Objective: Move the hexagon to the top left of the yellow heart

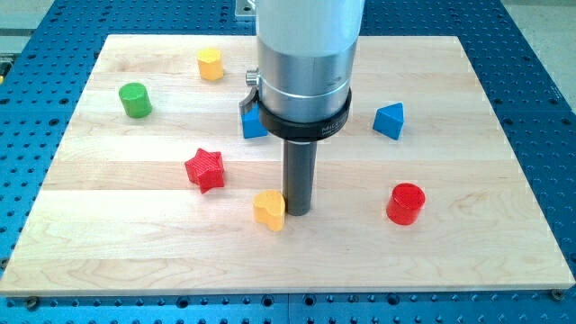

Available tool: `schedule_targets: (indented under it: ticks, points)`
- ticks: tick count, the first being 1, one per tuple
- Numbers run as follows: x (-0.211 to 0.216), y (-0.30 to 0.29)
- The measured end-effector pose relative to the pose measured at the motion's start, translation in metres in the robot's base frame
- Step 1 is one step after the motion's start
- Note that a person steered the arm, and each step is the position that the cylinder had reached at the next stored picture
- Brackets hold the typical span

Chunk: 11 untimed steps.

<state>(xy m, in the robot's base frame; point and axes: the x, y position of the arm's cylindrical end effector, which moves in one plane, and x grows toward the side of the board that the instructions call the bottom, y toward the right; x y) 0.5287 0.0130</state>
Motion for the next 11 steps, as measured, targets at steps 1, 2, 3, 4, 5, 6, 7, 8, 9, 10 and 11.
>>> schedule_targets:
  ticks: [1,2,3,4,5,6,7,8,9,10,11]
  points:
    - [-0.028,-0.016]
    - [0.028,-0.048]
    - [-0.012,-0.036]
    - [-0.108,-0.025]
    - [-0.204,-0.038]
    - [-0.23,-0.103]
    - [-0.288,-0.095]
    - [-0.276,-0.152]
    - [-0.219,-0.14]
    - [-0.282,-0.157]
    - [-0.283,-0.166]
